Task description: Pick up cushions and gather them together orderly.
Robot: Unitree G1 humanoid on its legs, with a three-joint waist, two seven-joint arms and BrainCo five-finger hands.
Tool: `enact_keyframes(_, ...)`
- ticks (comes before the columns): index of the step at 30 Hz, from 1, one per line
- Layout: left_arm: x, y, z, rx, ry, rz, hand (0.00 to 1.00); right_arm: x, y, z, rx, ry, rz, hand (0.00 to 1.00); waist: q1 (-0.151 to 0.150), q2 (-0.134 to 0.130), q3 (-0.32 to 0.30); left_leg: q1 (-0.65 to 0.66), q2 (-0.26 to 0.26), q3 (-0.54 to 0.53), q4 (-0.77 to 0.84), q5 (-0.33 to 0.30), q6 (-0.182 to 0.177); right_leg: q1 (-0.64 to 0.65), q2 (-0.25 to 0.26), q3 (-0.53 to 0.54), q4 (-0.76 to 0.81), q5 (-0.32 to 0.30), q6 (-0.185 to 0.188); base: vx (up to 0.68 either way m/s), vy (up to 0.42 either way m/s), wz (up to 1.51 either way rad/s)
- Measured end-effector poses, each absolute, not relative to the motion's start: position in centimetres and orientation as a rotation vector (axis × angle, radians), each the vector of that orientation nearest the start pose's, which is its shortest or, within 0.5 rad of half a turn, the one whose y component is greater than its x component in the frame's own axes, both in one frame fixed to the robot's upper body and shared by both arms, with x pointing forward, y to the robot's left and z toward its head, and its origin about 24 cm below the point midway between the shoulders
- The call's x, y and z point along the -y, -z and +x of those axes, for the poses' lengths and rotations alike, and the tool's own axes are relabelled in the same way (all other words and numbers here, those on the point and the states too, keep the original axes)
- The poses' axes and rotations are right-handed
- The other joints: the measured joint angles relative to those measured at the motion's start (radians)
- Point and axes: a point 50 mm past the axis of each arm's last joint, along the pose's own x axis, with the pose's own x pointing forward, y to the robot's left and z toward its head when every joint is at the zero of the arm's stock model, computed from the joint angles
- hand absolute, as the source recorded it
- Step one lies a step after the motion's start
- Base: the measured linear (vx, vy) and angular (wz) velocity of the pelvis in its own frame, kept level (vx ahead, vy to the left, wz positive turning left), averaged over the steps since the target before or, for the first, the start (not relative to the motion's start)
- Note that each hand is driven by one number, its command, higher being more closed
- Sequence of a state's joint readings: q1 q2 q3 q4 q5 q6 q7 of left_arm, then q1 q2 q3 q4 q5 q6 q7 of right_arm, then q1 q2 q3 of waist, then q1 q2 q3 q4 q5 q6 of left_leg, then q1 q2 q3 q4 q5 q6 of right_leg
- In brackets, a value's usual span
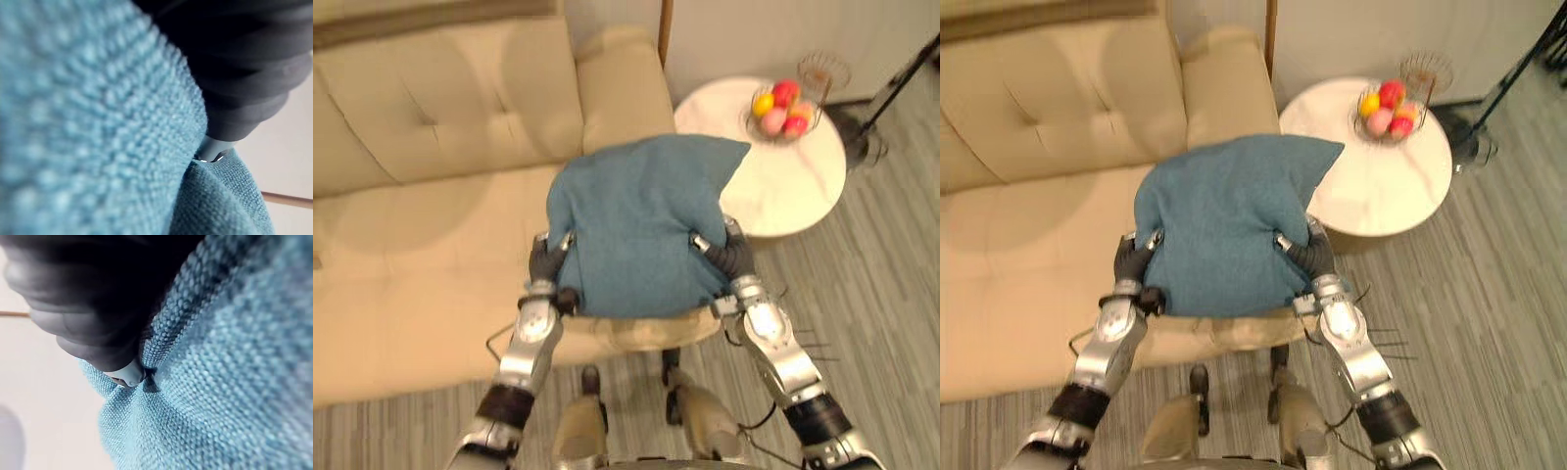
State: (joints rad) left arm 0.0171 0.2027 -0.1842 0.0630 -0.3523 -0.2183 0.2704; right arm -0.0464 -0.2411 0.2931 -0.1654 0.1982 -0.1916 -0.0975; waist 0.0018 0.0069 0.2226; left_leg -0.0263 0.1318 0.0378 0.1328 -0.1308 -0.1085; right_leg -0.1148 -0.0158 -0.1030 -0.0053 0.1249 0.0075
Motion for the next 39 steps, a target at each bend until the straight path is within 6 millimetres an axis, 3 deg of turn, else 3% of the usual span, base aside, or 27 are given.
enact_keyframes(2, -16.7, -4.4, 22.9, 0.112, -0.143, -0.196, 1.0, 11.4, -10.3, 23.7, 0.372, -0.261, 0.083, 1.0, 0.017, 0.005, -0.043, 0.046, -0.009, 0.025, -0.024, 0.001, 0.003, 0.021, -0.006, 0.03, 0.0, -0.002, 0.004, 0.04, 0.077, -0.23)
enact_keyframes(5, -17.5, -5.4, 22.2, 0.181, -0.159, -0.205, 1.0, 10.8, -10.8, 23.4, 0.409, -0.289, 0.126, 1.0, 0.022, 0.003, -0.05, 0.051, -0.016, 0.067, -0.01, -0.003, 0.009, 0.011, -0.015, 0.077, 0.006, 0.01, 0.018, -0.07, 0.056, -0.38)
enact_keyframes(7, -17.8, -5.6, 22.2, 0.198, -0.164, -0.195, 1.0, 10.4, -10.9, 23.3, 0.419, -0.301, 0.135, 1.0, 0.028, -0.004, -0.055, -0.011, -0.029, 0.08, 0.066, -0.017, 0.029, -0.039, -0.023, 0.094, 0.036, 0.023, 0.028, -0.18, 0.056, -0.29)
enact_keyframes(9, -17.8, -5.6, 22.3, 0.199, -0.158, -0.198, 1.0, 10.4, -10.8, 23.4, 0.415, -0.299, 0.131, 1.0, 0.032, -0.004, -0.054, -0.081, -0.026, 0.089, 0.147, -0.014, 0.045, -0.105, -0.027, 0.116, 0.08, 0.061, 0.091, -0.24, 0.062, -0.23)
enact_keyframes(10, -17.8, -5.4, 22.3, 0.191, -0.158, -0.198, 1.0, 10.4, -10.7, 23.4, 0.411, -0.299, 0.124, 1.0, 0.037, 0.002, -0.045, -0.093, -0.009, 0.094, 0.154, -0.01, 0.057, -0.121, -0.025, 0.137, 0.172, -0.01, 0.103, -0.22, 0.037, 0.24)
enact_keyframes(11, -17.7, -4.9, 22.4, 0.166, -0.157, -0.194, 1.0, 10.4, -10.4, 23.4, 0.397, -0.294, 0.118, 1.0, 0.025, -0.002, -0.039, -0.085, -0.012, 0.067, 0.171, -0.01, 0.061, -0.152, -0.036, 0.141, 0.455, -0.18, 0.042, -0.21, -0.01, 0.64)
enact_keyframes(12, -17.8, -4.3, 22.2, 0.14, -0.162, -0.192, 1.0, 10.3, -10.0, 23.4, 0.384, -0.297, 0.109, 1.0, 0.02, -0.002, -0.039, -0.084, -0.015, 0.035, 0.188, -0.009, 0.061, -0.141, -0.042, 0.145, 0.62, -0.258, 0.058, -0.13, -0.016, 0.91)
enact_keyframes(13, -17.9, -3.9, 22.0, 0.124, -0.166, -0.189, 1.0, 10.2, -9.8, 23.4, 0.374, -0.301, 0.102, 1.0, 0.021, 0.001, -0.037, -0.089, -0.019, 0.013, 0.202, -0.008, 0.06, -0.122, -0.042, 0.16, 0.696, -0.296, 0.086, -0.19, -0.139, 1.05)
enact_keyframes(14, -18.1, -3.4, 21.4, 0.102, -0.175, -0.186, 1.0, 9.9, -9.4, 23.4, 0.357, -0.314, 0.1, 1.0, 0.025, -0.017, -0.047, -0.124, -0.036, -0.035, 0.235, -0.006, 0.057, -0.054, -0.041, 0.184, 0.765, -0.355, 0.096, -0.27, -0.221, 0.99)
enact_keyframes(16, -18.3, -3.4, 21.3, 0.104, -0.185, -0.186, 1.0, 9.7, -9.4, 23.4, 0.358, -0.324, 0.098, 1.0, 0.063, -0.039, -0.061, -0.207, -0.051, -0.086, 0.255, 0.03, 0.034, -0.008, -0.034, 0.185, 0.67, -0.459, 0.045, -0.32, -0.25, 0.82)
enact_keyframes(17, -18.3, -3.5, 21.4, 0.11, -0.185, -0.188, 1.0, 9.6, -9.6, 23.5, 0.366, -0.327, 0.097, 1.0, 0.072, -0.044, -0.065, -0.24, -0.049, -0.111, 0.248, 0.056, 0.024, -0.01, -0.022, 0.177, 0.615, -0.474, 0.036, -0.4, -0.244, 0.83)
enact_keyframes(18, -18.2, -3.7, 21.4, 0.118, -0.184, -0.194, 1.0, 9.7, -9.8, 23.8, 0.378, -0.329, 0.09, 1.0, 0.071, -0.021, -0.067, -0.305, -0.042, -0.163, 0.205, 0.111, 0.009, -0.008, 0.004, 0.145, 0.505, -0.491, 0.017, -0.5, -0.272, 1.09)
enact_keyframes(19, -17.8, -3.6, 21.4, 0.114, -0.187, -0.215, 1.0, 10.1, -9.6, 24.2, 0.37, -0.322, 0.072, 1.0, 0.065, 0.028, -0.046, -0.322, -0.007, -0.195, 0.118, 0.159, 0.032, -0.022, 0.043, 0.083, 0.466, -0.441, -0.006, -0.52, -0.274, 1.14)
enact_keyframes(20, -17.7, -3.5, 21.4, 0.105, -0.188, -0.22, 1.0, 10.4, -9.1, 24.4, 0.349, -0.309, 0.066, 1.0, 0.066, 0.036, -0.041, -0.313, 0.012, -0.175, 0.068, 0.156, 0.036, -0.026, 0.047, 0.064, 0.454, -0.418, -0.017, -0.35, -0.188, 1.05)
enact_keyframes(21, -17.5, -3.3, 21.3, 0.091, -0.187, -0.228, 1.0, 10.9, -8.3, 24.7, 0.308, -0.285, 0.054, 1.0, 0.064, 0.035, -0.04, -0.3, 0.039, -0.106, 0.008, 0.125, 0.078, -0.024, 0.034, 0.028, 0.434, -0.395, -0.035, -0.32, -0.139, 1.08)
enact_keyframes(23, -16.3, -3.2, 21.3, 0.077, -0.132, -0.236, 1.0, 12.5, -6.8, 25.3, 0.238, -0.202, 0.035, 1.0, 0.058, 0.022, -0.032, -0.306, 0.058, 0.097, 0.106, 0.119, 0.087, -0.026, -0.024, -0.064, 0.399, -0.361, -0.062, -0.45, -0.139, 1.25)
enact_keyframes(26, -16.0, -3.2, 21.3, 0.077, -0.106, -0.241, 1.0, 13.0, -6.8, 25.4, 0.238, -0.182, 0.033, 1.0, 0.022, 0.023, -0.034, -0.232, 0.072, 0.276, 0.275, 0.09, 0.104, -0.015, -0.061, -0.127, 0.299, -0.284, -0.065, -0.28, -0.029, 0.92)
enact_keyframes(28, -15.8, -3.2, 21.3, 0.079, -0.102, -0.251, 1.0, 13.0, -7.0, 25.4, 0.246, -0.18, 0.036, 1.0, 0.009, 0.031, -0.043, -0.129, 0.08, 0.344, 0.28, 0.012, 0.092, -0.014, -0.068, -0.153, 0.247, -0.251, -0.058, -0.19, 0.088, 0.53)
enact_keyframes(29, -15.6, -3.2, 21.4, 0.082, -0.087, -0.257, 1.0, 13.3, -7.2, 25.4, 0.256, -0.168, 0.037, 1.0, 0.003, 0.038, -0.05, -0.059, 0.072, 0.384, 0.204, -0.018, 0.065, -0.014, -0.07, -0.174, 0.22, -0.235, -0.04, -0.15, 0.115, 0.62)
enact_keyframes(30, -15.4, -3.2, 21.4, 0.081, -0.081, -0.261, 1.0, 13.4, -7.4, 25.3, 0.264, -0.162, 0.036, 1.0, -0.001, 0.046, -0.058, -0.029, 0.068, 0.392, 0.138, -0.023, 0.054, -0.015, -0.068, -0.187, 0.204, -0.219, -0.03, -0.13, 0.158, 0.69)
enact_keyframes(31, -15.2, -3.0, 21.4, 0.073, -0.072, -0.268, 1.0, 13.5, -7.4, 25.3, 0.268, -0.147, 0.049, 1.0, -0.004, 0.034, -0.068, -0.011, 0.041, 0.387, 0.058, -0.002, 0.039, -0.017, -0.079, -0.2, 0.175, -0.199, -0.011, -0.08, 0.159, 0.55)
enact_keyframes(35, -15.4, -2.3, 20.8, 0.043, -0.078, -0.259, 1.0, 12.9, -7.2, 25.1, 0.26, -0.147, 0.078, 1.0, 0.016, 0.021, -0.085, -0.044, 0.024, 0.375, 0.11, -0.007, 0.062, 0.044, -0.095, -0.233, 0.072, -0.1, 0.022, -0.03, 0.132, 0.33)
enact_keyframes(39, -15.8, -2.0, 20.3, 0.026, -0.081, -0.245, 1.0, 12.5, -7.1, 25.0, 0.253, -0.164, 0.092, 1.0, 0.02, 0.012, -0.093, -0.055, 0.012, 0.367, 0.124, -0.023, 0.081, 0.074, -0.1, -0.249, 0.01, -0.062, 0.033, -0.03, 0.093, 0.14)
